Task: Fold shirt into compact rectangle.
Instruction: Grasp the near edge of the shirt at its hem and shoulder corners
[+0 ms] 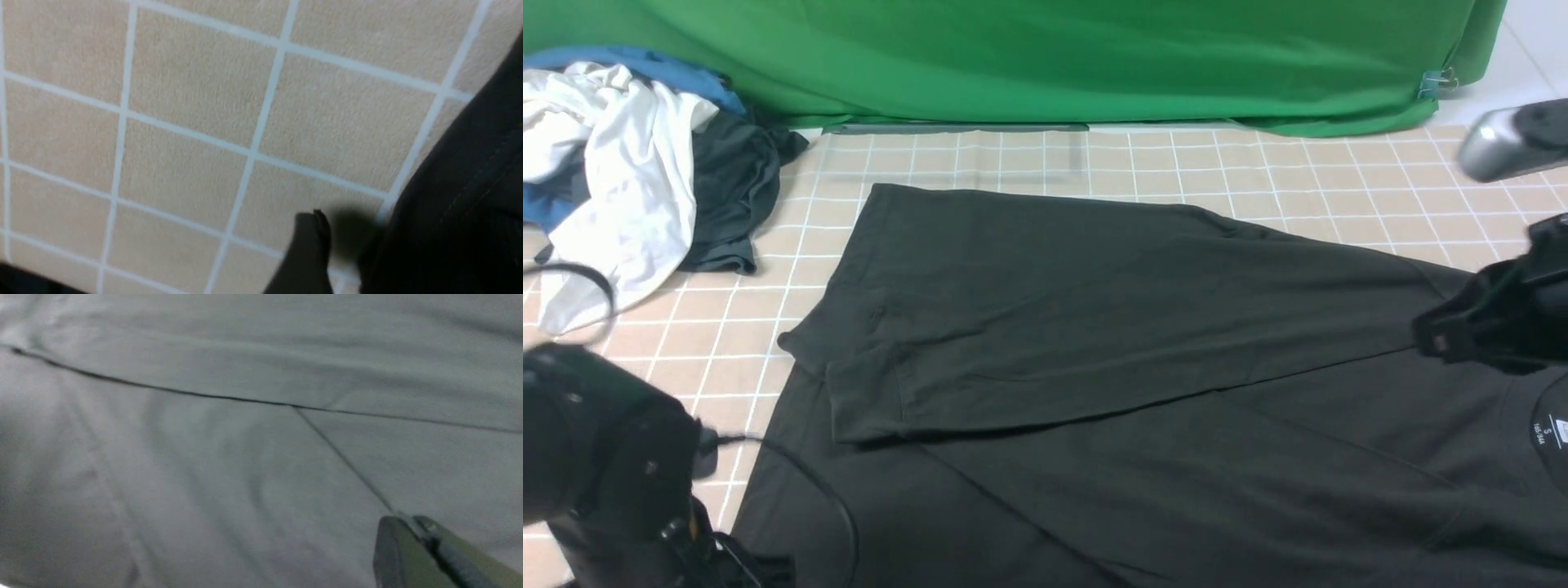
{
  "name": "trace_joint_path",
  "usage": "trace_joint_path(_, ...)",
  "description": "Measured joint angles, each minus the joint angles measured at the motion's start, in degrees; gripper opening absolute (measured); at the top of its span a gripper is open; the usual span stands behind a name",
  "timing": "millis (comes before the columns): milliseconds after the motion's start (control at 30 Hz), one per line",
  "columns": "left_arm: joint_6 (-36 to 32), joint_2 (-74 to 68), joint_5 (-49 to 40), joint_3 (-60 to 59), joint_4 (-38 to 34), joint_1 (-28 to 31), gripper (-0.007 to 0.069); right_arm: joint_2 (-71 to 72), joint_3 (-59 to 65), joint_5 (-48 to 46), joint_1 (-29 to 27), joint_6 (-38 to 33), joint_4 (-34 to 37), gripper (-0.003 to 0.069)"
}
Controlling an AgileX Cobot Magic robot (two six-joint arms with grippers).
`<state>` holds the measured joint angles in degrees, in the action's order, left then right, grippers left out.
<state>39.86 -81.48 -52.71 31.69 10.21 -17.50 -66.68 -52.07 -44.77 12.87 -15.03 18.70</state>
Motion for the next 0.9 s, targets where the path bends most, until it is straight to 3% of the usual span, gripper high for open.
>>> trace_joint_path(100, -0.7, -1.6, -0.3, 0.1, -0.4, 0.0, 0.0527, 0.0, 0.0, 1.4, 2.5, 0.1, 0.1, 0.0036)
trace_joint_path(167, -1.8, -2.3, -0.4, 0.6, -1.3, 0.0, 0.0473, 0.0, 0.0, 1.8, 3.4, 0.2, 0.1, 0.0036)
trace_joint_path(233, -2.8, -2.5, 0.0, 0.7, -2.5, 0.0, 0.0356, 0.0, 0.0, 1.8, 3.5, 0.6, 0.1, 0.0036)
trace_joint_path(267, -3.2, -2.6, 0.6, 0.8, -3.2, 0.0, 0.0244, 0.0, 0.0, 1.6, 3.5, 1.6, -0.3, 0.0036)
trace_joint_path(367, -4.3, -2.0, 1.6, 0.8, -4.1, -0.1, 0.0069, 0.0, 0.0, 0.6, 3.3, 4.7, -3.1, 0.0036)
trace_joint_path(400, -4.4, -1.4, 1.4, 0.8, -4.0, -0.1, 0.0043, 0.0, 0.0, -0.3, 3.0, 5.9, -4.4, 0.0036)
trace_joint_path(567, -4.5, 3.6, -2.5, 1.3, -3.6, -0.1, 0.0012, 0.0, 0.0, -7.9, 0.9, 7.8, -10.1, 0.005)
trace_joint_path(700, -4.5, 10.1, -5.2, 2.6, -3.7, -0.1, 0.0013, 0.0, 0.2, -14.3, 0.5, 7.9, -11.8, 0.0122)
trace_joint_path(800, -4.5, 15.5, -7.5, 3.0, -3.7, -0.1, 0.0013, 0.0, 3.3, -17.0, 1.9, 7.7, -11.6, 0.0295)
trace_joint_path(900, -4.5, 17.9, -9.1, 3.1, -3.9, -0.1, 0.0013, -0.2, 7.6, -14.6, 4.3, 6.5, -11.6, 0.0414)
